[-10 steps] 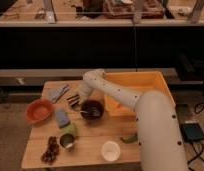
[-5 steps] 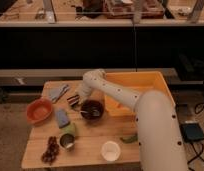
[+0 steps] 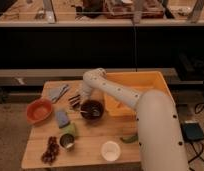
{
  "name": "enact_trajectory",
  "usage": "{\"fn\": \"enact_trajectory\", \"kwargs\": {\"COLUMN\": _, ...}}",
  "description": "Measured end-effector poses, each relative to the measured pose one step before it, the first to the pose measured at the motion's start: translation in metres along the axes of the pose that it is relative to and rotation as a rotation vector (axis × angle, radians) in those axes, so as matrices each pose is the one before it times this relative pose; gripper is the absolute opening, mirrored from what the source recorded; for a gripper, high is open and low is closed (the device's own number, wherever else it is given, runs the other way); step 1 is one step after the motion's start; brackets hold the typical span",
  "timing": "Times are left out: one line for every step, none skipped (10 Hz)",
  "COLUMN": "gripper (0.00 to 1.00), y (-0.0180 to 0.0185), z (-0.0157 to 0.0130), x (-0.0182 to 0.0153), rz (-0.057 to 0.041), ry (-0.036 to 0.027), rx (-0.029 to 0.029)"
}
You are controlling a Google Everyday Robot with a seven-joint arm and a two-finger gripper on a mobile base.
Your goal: Wipe table surface with eraser
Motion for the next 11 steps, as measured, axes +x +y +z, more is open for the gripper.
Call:
{"fn": "enact_trajectory", "kwargs": {"gripper": 0.10, "y": -0.00050, "z": 0.00047, "x": -0.00111, "rz": 0.00139, "ry": -0.00317, "rx": 0.00206}}
{"fn": "enact_trajectory", "kwargs": {"gripper": 0.10, "y": -0.00168, "z": 0.00008, "x": -0.00157, "rz": -0.00079, "ry": -0.00210, "rx": 0.00253}}
{"fn": "enact_trajectory", "kwargs": {"gripper": 0.10, "y": -0.00031, "z": 0.00084, "x": -0.00155, "rz": -0.00117, "ry": -0.00200, "rx": -0.00055}}
{"fn": "enact_trajectory", "kwargs": {"gripper": 0.10, "y": -0.00054, "z": -0.00060, "x": 0.00072, "rz": 0.00213, "ry": 0.00078, "rx": 0.00125}}
{"fn": "enact_trajectory", "kwargs": {"gripper": 0.10, "y": 0.00027, "z": 0.00001, "x": 0.00167, "rz": 0.00294, "ry": 0.00444, "rx": 0.00098}}
{"fn": "enact_trajectory", "kwargs": {"gripper": 0.10, "y": 0.00116, "z": -0.00078, "x": 0.00339, "rz": -0.00304, "ry": 0.01103, "rx": 0.00191}}
{"fn": "enact_trajectory", "kwargs": {"gripper": 0.10, "y": 0.00005, "z": -0.00447, "x": 0.00572, "rz": -0.00103, "ry": 0.01819, "rx": 0.00380}}
{"fn": "enact_trajectory", "kwargs": {"gripper": 0.10, "y": -0.00166, "z": -0.00361, "x": 0.00561, "rz": -0.00125, "ry": 0.02093, "rx": 0.00141}}
{"fn": "enact_trajectory", "kwargs": {"gripper": 0.10, "y": -0.00305, "z": -0.00073, "x": 0.00149, "rz": -0.00330, "ry": 0.00953, "rx": -0.00183}}
{"fn": "enact_trajectory", "kwargs": {"gripper": 0.10, "y": -0.00229, "z": -0.00174, "x": 0.00615, "rz": 0.00396, "ry": 0.01180, "rx": -0.00083}}
{"fn": "enact_trajectory", "kwargs": {"gripper": 0.10, "y": -0.00133, "z": -0.00183, "x": 0.00558, "rz": 0.00552, "ry": 0.00821, "rx": 0.00060}}
